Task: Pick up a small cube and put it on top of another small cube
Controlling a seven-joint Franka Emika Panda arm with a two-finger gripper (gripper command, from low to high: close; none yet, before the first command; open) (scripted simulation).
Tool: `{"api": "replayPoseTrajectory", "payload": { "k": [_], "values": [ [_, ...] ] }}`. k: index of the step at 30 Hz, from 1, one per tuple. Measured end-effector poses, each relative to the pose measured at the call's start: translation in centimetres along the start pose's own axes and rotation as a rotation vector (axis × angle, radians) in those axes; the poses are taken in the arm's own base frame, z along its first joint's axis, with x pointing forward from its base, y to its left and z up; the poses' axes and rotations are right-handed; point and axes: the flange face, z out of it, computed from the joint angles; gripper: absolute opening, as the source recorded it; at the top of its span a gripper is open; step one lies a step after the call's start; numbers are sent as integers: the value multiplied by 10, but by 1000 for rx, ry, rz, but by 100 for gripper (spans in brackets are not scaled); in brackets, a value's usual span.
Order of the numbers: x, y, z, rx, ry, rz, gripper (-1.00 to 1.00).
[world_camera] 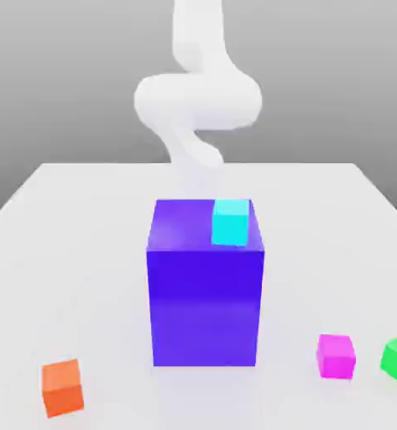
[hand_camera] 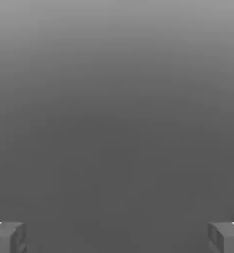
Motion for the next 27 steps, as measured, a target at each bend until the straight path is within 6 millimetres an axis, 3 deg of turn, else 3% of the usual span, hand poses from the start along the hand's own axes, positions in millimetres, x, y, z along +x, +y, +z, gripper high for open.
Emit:
{"api": "replayPoseTrajectory", "payload": {
  "k": [6, 13, 19, 23, 27],
  "values": [
    [-57, -20, 127, -38, -197, -317, 0],
    [-161, -20, 246, -53, -419, -688, 0],
    [-274, 2, 319, -40, -613, -1025, 0],
    [-342, 37, 355, -33, -739, -1231, 0],
    [-377, 63, 388, -28, -779, -1293, 0]
  ]
}}
